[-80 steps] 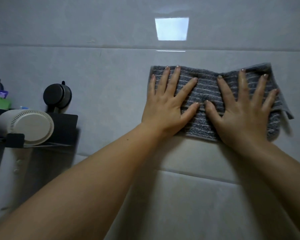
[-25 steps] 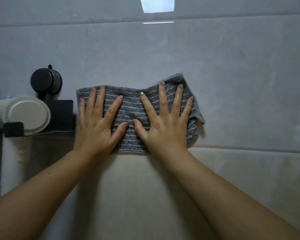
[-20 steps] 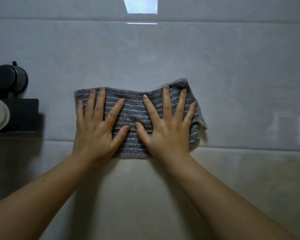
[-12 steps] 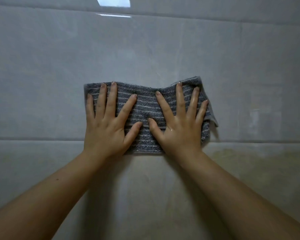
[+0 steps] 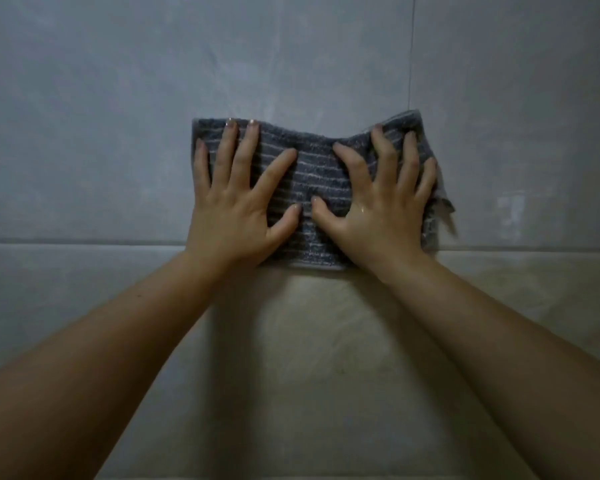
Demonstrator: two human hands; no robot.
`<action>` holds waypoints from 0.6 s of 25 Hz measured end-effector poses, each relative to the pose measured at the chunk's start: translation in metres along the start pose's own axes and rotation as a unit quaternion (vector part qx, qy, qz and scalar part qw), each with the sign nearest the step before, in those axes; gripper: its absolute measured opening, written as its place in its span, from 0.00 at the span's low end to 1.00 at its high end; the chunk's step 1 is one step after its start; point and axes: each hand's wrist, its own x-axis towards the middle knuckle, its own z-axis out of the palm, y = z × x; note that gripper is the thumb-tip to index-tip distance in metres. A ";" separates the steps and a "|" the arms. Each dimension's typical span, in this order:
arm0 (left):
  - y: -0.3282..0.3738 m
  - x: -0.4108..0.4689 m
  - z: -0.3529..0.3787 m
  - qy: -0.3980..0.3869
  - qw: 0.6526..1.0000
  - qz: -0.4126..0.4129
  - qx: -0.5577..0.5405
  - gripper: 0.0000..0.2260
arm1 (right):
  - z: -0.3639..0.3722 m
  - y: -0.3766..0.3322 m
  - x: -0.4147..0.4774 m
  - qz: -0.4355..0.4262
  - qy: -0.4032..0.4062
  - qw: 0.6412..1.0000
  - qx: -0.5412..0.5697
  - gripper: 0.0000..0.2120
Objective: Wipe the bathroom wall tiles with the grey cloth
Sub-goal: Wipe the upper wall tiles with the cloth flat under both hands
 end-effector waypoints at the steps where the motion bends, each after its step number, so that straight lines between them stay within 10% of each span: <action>1: 0.003 0.006 -0.004 -0.008 0.999 -0.025 -0.034 0.29 | -0.001 -0.002 0.004 0.016 -0.001 1.000 0.014 0.32; 15: 0.019 -0.126 0.021 0.002 1.000 0.025 0.011 0.28 | 0.015 -0.034 -0.146 0.033 -0.054 0.997 -0.050 0.34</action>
